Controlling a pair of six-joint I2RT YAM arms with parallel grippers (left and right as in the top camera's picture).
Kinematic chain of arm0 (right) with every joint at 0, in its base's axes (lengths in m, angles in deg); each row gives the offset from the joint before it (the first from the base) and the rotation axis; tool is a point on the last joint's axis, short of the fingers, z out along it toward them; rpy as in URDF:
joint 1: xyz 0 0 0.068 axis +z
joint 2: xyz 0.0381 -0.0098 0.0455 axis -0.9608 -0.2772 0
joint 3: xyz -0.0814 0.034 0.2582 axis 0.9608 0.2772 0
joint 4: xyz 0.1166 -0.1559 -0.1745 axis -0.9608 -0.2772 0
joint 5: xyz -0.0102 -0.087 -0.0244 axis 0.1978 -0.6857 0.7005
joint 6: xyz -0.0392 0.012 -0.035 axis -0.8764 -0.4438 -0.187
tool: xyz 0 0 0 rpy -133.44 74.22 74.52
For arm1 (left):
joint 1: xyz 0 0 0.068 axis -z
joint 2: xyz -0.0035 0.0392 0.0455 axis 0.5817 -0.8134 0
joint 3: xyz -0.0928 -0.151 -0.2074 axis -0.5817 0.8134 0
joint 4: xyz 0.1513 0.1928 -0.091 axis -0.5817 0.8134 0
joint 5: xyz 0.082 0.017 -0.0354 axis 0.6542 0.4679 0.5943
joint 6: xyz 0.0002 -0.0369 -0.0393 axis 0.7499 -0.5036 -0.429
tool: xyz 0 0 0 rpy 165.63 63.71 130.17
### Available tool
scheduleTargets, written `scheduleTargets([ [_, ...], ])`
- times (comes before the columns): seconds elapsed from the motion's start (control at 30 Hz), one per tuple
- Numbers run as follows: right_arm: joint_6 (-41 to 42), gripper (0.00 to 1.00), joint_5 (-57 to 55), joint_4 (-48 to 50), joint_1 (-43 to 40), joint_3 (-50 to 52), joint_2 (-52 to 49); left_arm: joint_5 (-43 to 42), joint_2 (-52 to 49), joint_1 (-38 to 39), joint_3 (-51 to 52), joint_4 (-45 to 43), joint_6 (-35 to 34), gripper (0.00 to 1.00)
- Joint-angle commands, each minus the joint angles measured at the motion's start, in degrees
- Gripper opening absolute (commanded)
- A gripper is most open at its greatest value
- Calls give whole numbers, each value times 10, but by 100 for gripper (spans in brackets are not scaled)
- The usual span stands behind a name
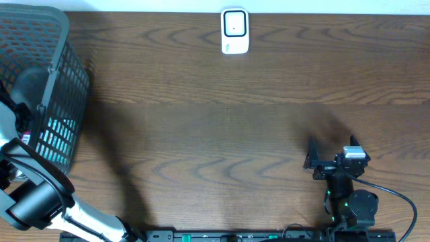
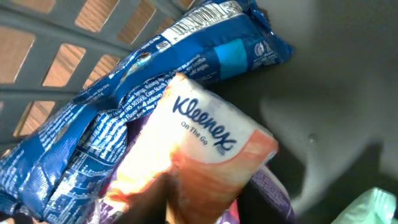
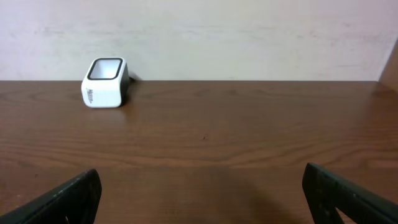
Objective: Scan the item barcode
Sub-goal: 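Grasp the orange Kleenex pack and place it on the table center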
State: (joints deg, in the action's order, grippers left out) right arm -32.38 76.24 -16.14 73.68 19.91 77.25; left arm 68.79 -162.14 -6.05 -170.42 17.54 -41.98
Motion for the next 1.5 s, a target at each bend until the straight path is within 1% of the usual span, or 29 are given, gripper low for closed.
scheduleTargets([
  [0.0,-8,99,-5,-2,4,2,4,-22,-10,2,-1,10,3,8],
  [0.17,-8,99,-5,-2,4,2,3,-23,25,3,-2,12,-9,8],
  [0.33,-8,99,-5,-2,4,2,4,-36,118,3,-17,-6,-65,7],
  [0.4,-8,99,-5,-2,4,2,4,-75,166,3,-18,-36,-93,7],
  [0.53,-8,99,-5,-2,4,2,3,-241,262,3,-18,-117,-145,7],
  [0.57,-8,99,-5,-2,4,2,4,-286,284,3,-18,-146,-172,7],
  [0.63,-8,99,-5,-2,4,2,4,-345,319,7,-18,-189,-227,7],
  [0.7,-8,99,-5,-2,4,2,3,-379,347,21,-18,-224,-289,8],
  [0.77,-8,99,-5,-2,4,2,4,-391,369,49,-18,-242,-338,7],
  [0.83,-8,99,-5,-2,4,2,4,-391,387,99,-18,-246,-369,7],
  [0.9,-8,99,-5,-2,4,2,3,-390,393,165,-18,-245,-371,7],
  [1.0,-8,99,-5,-2,4,2,4,-376,384,292,-18,-244,-364,7],
  [1.07,-8,99,-5,-2,4,2,4,-346,367,373,-18,-227,-358,7],
  [1.17,-8,99,-5,-2,4,2,4,-277,334,464,-18,-178,-343,7],
  [1.3,-8,99,-5,-2,4,2,3,-156,275,555,-18,-115,-341,7],
  [1.4,-8,99,-5,-2,4,2,3,-111,221,605,-18,-86,-341,7],
  [1.47,-8,99,-5,-2,4,2,4,-97,182,631,-18,-84,-355,8],
])
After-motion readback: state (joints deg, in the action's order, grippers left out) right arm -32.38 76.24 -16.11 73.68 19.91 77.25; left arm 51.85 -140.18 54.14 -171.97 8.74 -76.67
